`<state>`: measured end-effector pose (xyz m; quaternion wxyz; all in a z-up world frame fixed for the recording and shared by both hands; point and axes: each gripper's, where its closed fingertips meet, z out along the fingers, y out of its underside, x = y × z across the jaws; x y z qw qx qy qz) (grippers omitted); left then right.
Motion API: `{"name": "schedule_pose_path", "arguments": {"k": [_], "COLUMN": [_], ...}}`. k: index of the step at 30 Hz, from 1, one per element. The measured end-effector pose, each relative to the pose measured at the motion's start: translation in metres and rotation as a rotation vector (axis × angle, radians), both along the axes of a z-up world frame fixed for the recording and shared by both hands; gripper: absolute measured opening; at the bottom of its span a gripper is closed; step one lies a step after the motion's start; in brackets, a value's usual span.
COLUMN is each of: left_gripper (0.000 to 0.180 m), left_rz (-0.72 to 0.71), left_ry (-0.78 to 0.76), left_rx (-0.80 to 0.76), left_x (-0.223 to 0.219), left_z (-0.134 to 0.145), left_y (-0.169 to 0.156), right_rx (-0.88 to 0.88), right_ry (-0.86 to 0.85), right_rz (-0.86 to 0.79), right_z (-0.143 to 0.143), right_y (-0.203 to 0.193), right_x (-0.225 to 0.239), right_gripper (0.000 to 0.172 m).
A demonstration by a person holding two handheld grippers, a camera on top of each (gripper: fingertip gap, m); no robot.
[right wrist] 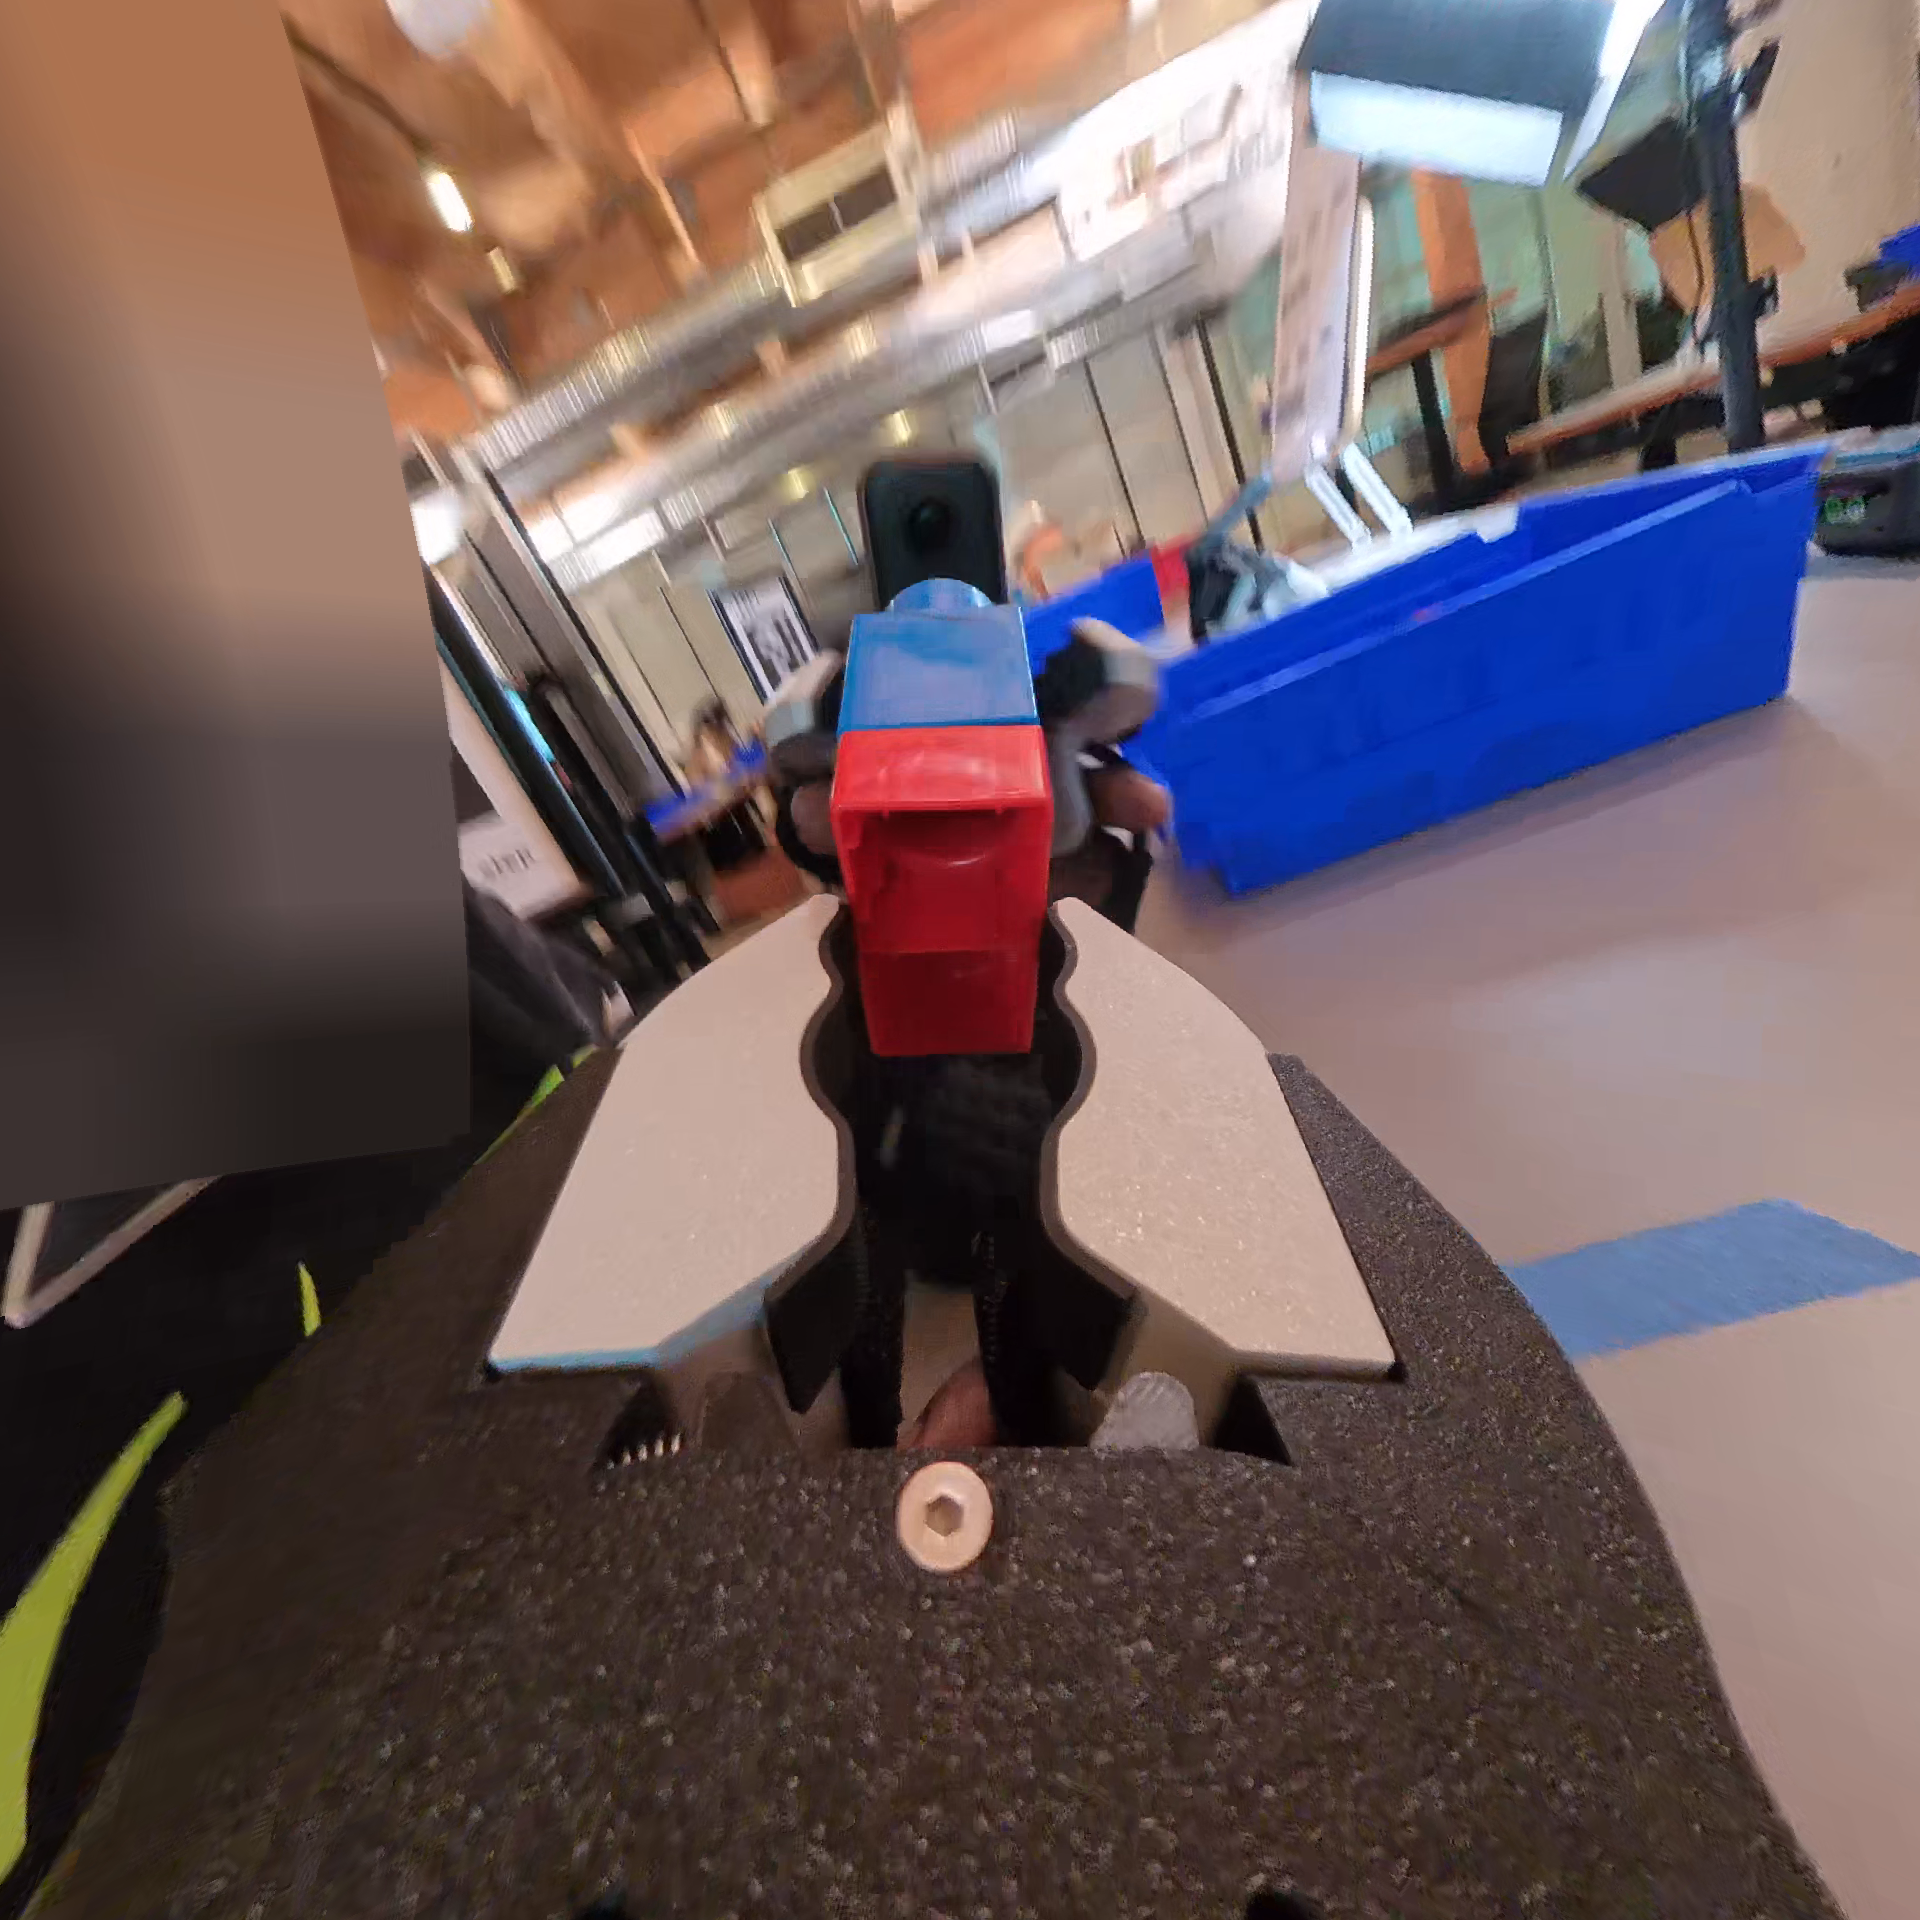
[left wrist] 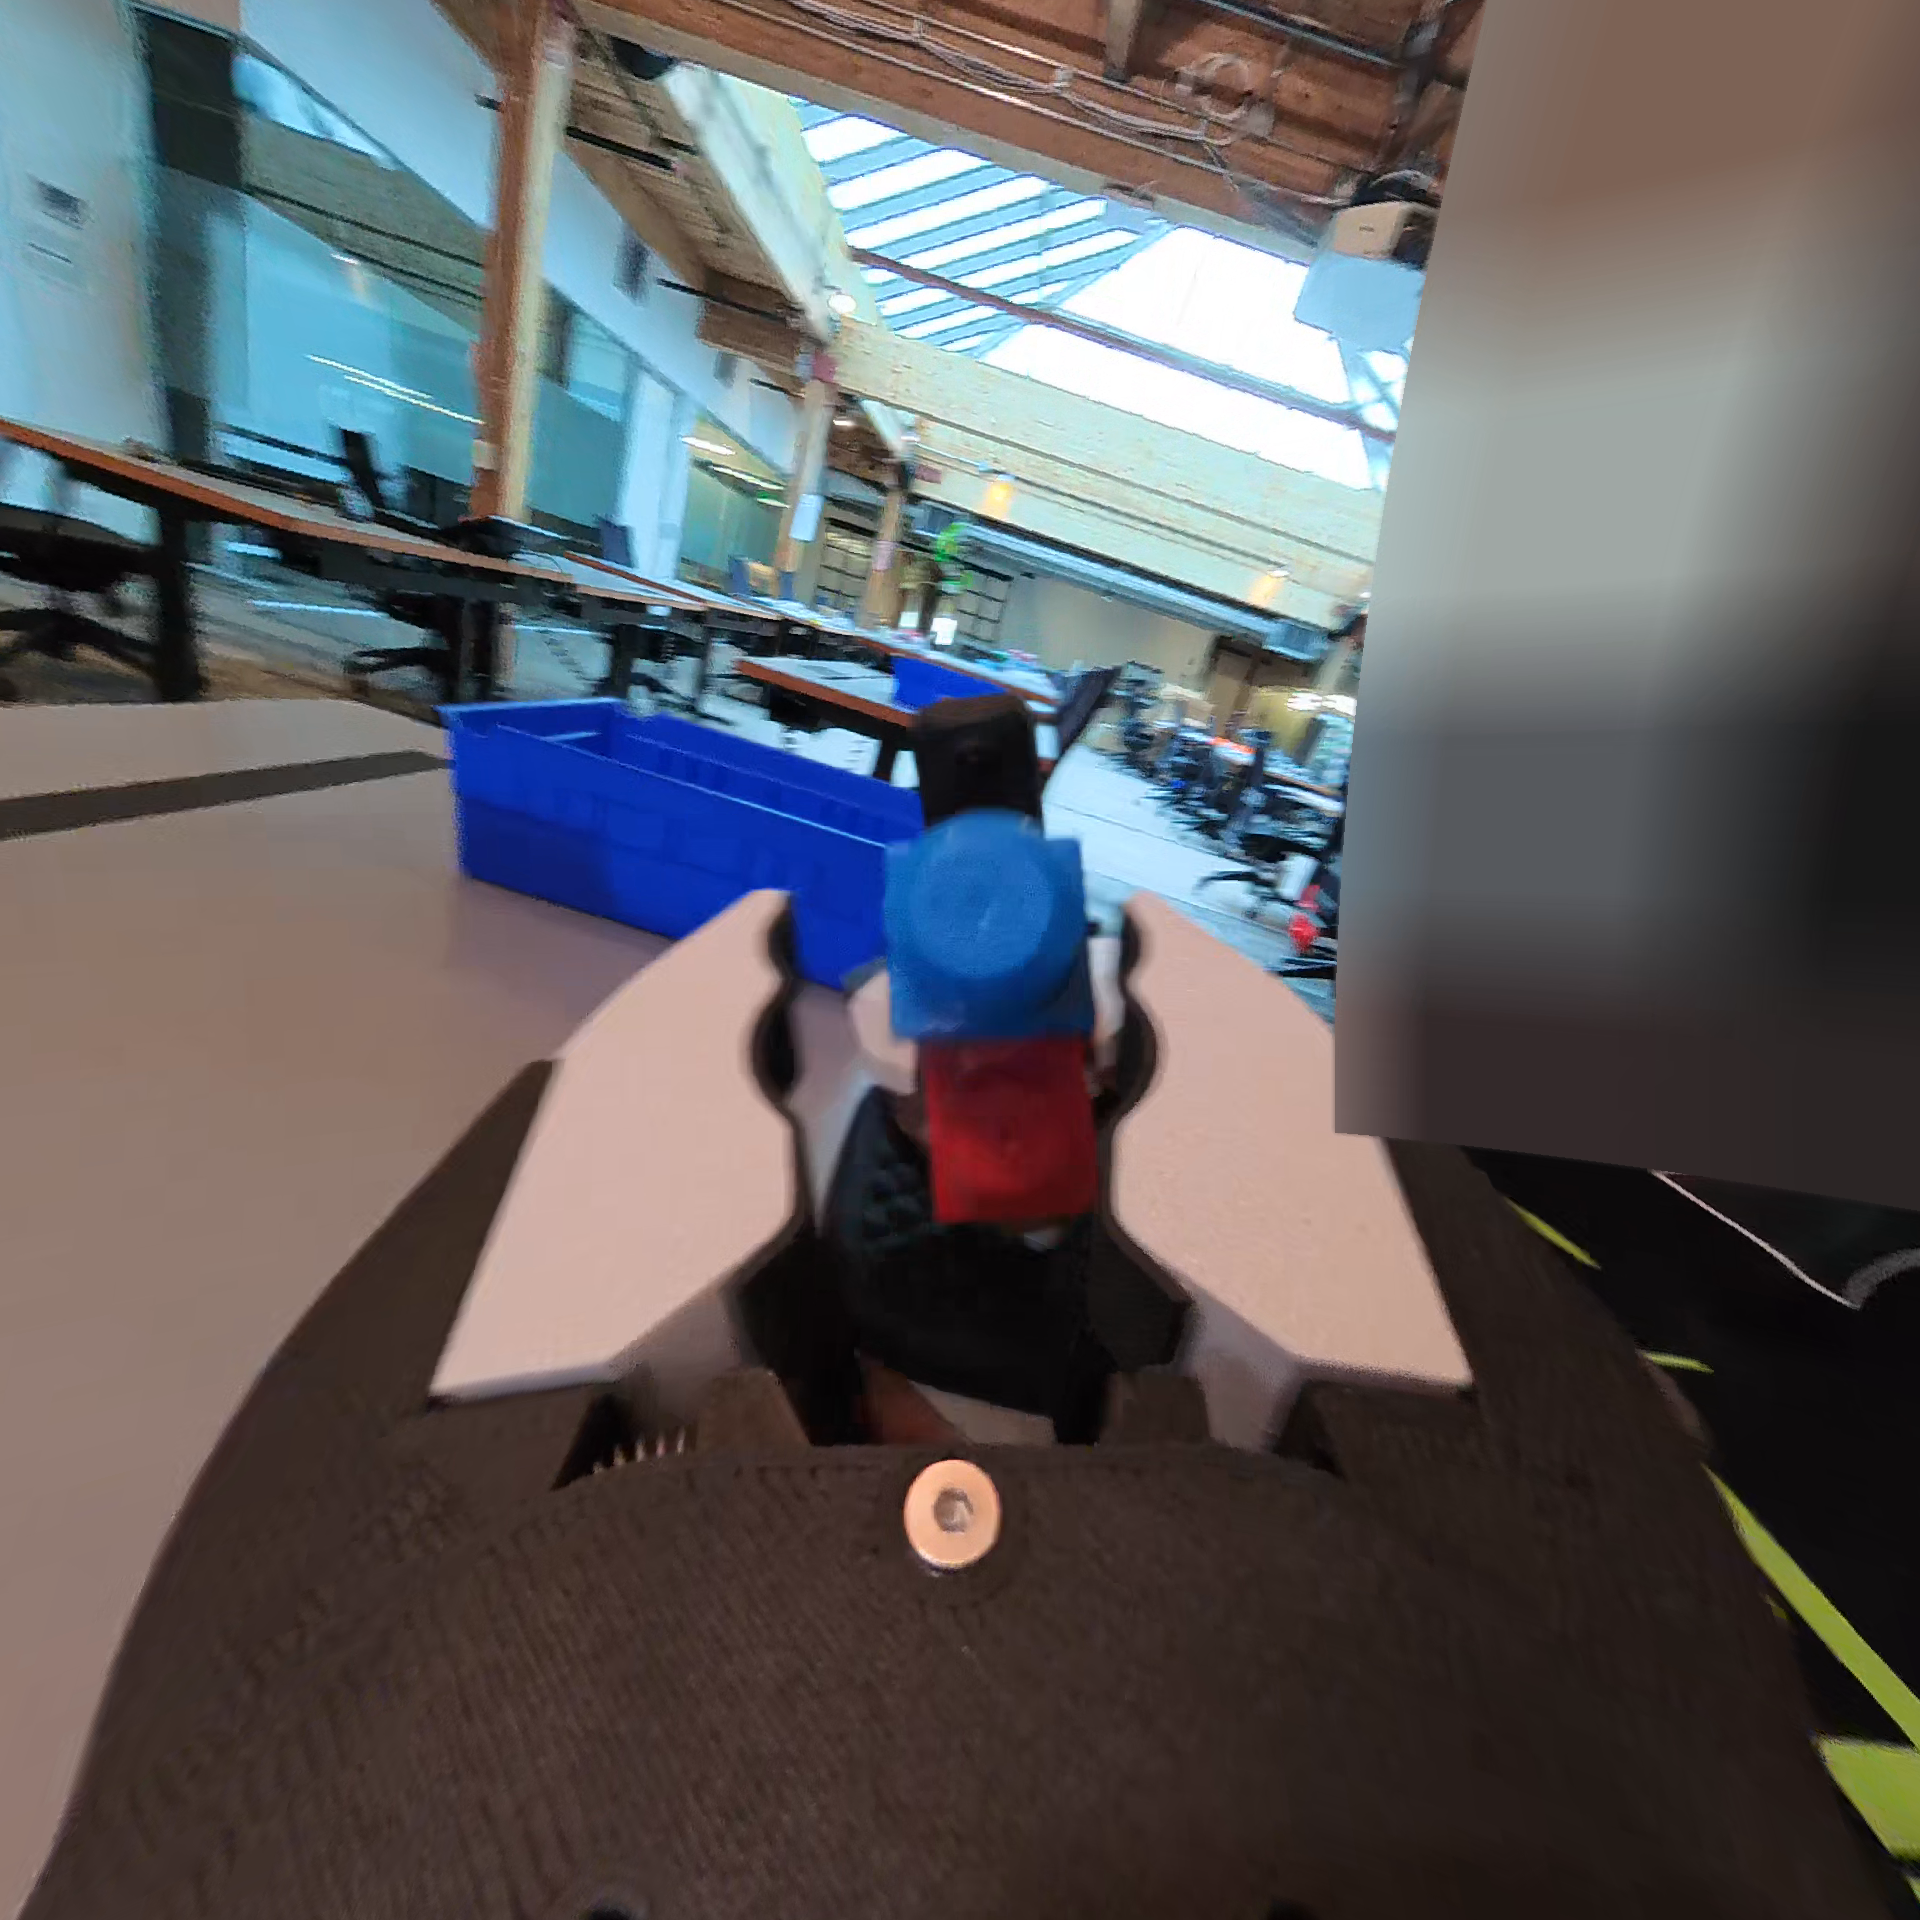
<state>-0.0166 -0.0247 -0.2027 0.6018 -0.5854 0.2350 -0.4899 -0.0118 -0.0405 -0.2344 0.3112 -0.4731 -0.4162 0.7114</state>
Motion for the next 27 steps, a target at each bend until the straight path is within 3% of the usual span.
{"name": "schedule_pose_path", "arguments": {"k": [1, 3, 6, 13, 18, 20, 22, 25, 27], "left_gripper": [0.079, 0.086, 0.075, 0.037, 0.036, 0.036, 0.036, 0.036, 0.037], "left_rz": [0.054, 0.073, 0.015, -0.048, -0.079, -0.032, 0.066, 0.208, 0.243], "left_ry": [0.018, 0.034, 0.003, -0.08, -0.068, 0.016, 0.206, 0.49, 0.579], "left_rx": [0.001, 0.006, -0.029, -0.068, -0.06, -0.046, -0.022, 0.036, 0.053], "left_x": [-0.005, -0.006, 0.011, 0.023, 0.022, 0.02, 0.015, 0.006, 0.006], "left_z": [0.001, 0.0, -0.008, -0.016, -0.02, -0.026, -0.041, -0.061, -0.068], "left_y": [0.005, 0.005, -0.001, -0.002, -0.006, -0.002, 0.005, 0.014, 0.016], "right_rx": [-0.068, -0.198, -0.294, -0.227, -0.156, -0.057, 0.106, 0.379, 0.528], "right_ry": [0.062, 0.166, 0.266, 0.292, 0.231, 0.127, -0.012, -0.228, -0.357], "right_rz": [-0.01, -0.046, -0.094, -0.156, -0.156, -0.16, -0.196, -0.215, -0.166], "right_z": [0.007, 0.018, 0.026, 0.029, 0.023, 0.015, 0.011, 0.019, 0.025], "right_y": [0.004, 0.014, 0.023, 0.02, 0.016, 0.02, 0.033, 0.047, 0.046], "right_x": [0.0, 0.002, 0.005, 0.008, 0.008, 0.012, 0.023, 0.042, 0.047], "right_gripper": [0.034, 0.034, 0.034, 0.034, 0.034, 0.039, 0.054, 0.055, 0.054]}}
